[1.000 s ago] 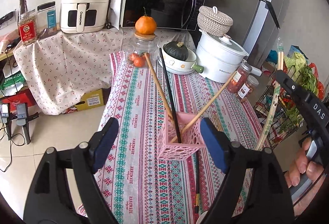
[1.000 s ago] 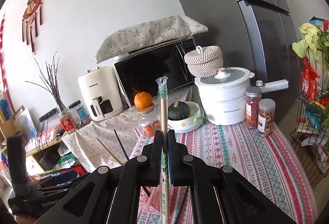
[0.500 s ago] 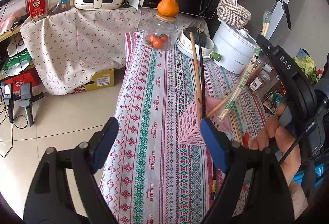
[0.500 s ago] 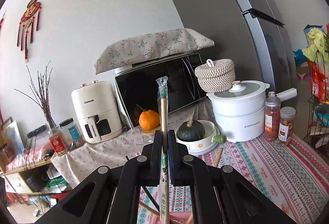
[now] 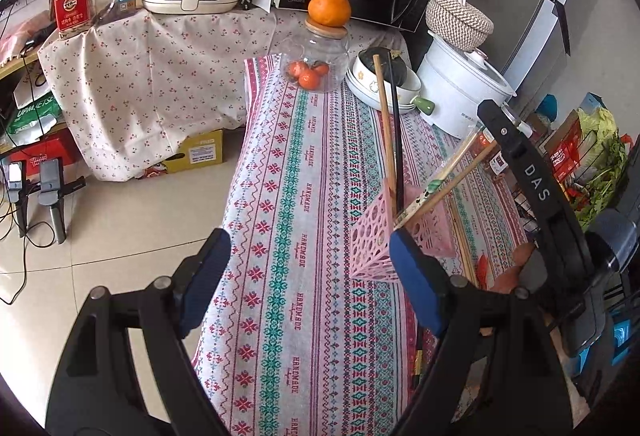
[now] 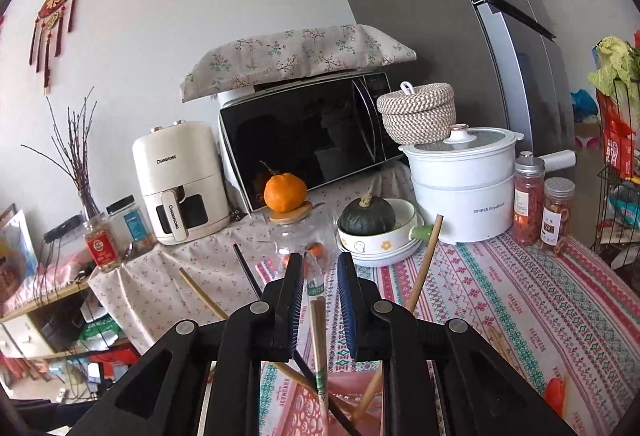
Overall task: Organize utensils
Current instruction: 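Lower the green-taped chopstick into the pink basket and open the right tool, then grasp the white spoon handle with the left tool while the right tool reaches toward the red spoon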
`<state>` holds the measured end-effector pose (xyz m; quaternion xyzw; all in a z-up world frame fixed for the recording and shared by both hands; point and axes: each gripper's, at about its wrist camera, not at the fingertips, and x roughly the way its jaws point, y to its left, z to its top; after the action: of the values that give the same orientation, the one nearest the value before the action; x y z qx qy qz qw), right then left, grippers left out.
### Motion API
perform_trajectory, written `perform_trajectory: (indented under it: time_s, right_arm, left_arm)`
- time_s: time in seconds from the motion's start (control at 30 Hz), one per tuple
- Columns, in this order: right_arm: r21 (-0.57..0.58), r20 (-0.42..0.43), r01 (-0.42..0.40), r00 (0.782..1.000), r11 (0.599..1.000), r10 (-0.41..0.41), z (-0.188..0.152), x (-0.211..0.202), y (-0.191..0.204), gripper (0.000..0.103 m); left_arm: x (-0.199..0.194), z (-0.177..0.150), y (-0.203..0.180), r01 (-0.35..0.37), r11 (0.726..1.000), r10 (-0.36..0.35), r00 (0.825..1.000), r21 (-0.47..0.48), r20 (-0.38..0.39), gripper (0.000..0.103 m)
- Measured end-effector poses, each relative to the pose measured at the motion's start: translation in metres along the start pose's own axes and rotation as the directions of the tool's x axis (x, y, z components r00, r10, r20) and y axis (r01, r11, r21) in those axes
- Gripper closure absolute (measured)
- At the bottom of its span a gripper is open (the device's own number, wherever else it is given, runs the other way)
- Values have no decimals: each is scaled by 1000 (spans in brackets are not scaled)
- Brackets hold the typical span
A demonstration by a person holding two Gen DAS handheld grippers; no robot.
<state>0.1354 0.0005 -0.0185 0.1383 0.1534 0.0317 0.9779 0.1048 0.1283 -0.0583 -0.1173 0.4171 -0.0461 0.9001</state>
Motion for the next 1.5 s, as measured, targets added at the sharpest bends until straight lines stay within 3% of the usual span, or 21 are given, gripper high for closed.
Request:
perform_trajectory:
  time_s: [0.13, 0.3, 0.5, 0.63, 0.9, 0.97, 1.13, 1.23, 1.33, 1.43, 1.5]
  right_arm:
    - [-6, -12, -13, 1000, 1000, 12, 17, -17, -10, 56]
    - [-55, -21, 6, 1000, 998, -8, 34, -41, -29, 28]
    - [-96, -106, 32, 993, 995, -42, 42, -61, -59, 12]
    - [-101, -205, 77, 974, 992, -96, 38, -64, -85, 6]
    - [-30, -403, 155, 902, 987, -154, 14, -56, -145, 5]
    - [-23, -471, 187, 865, 982, -176, 6, -52, -158, 5]
    - [-10, -640, 238, 745, 971, -189, -15, -42, -187, 5]
    - [0, -699, 243, 694, 970, -174, -25, -41, -199, 5]
    - [-16, -722, 237, 670, 971, -175, -30, -44, -205, 5]
    - [-10, -733, 226, 661, 974, -161, -31, -48, -212, 5]
    - [2, -738, 226, 657, 974, -151, -31, -50, -217, 5]
  left_arm:
    - [2, -3, -6, 13, 1000, -12, 1000, 12, -15, 21]
    - [6, -10, -18, 21, 999, -19, 999, 39, -44, 18]
    - [15, -22, -35, 12, 997, -6, 996, 72, -89, 13]
    - [22, -31, -47, 11, 996, 0, 992, 87, -122, 11]
    - [42, -52, -80, 31, 986, 5, 978, 165, -211, 11]
    - [47, -60, -91, 42, 978, 7, 973, 205, -232, 11]
    - [62, -81, -122, 118, 938, -6, 946, 327, -325, 11]
    - [68, -91, -138, 180, 913, -30, 924, 365, -380, 11]
    - [73, -100, -154, 250, 887, -63, 898, 388, -436, 11]
    - [78, -108, -167, 327, 861, -106, 865, 390, -490, 12]
    - [81, -112, -176, 370, 846, -131, 843, 385, -522, 20]
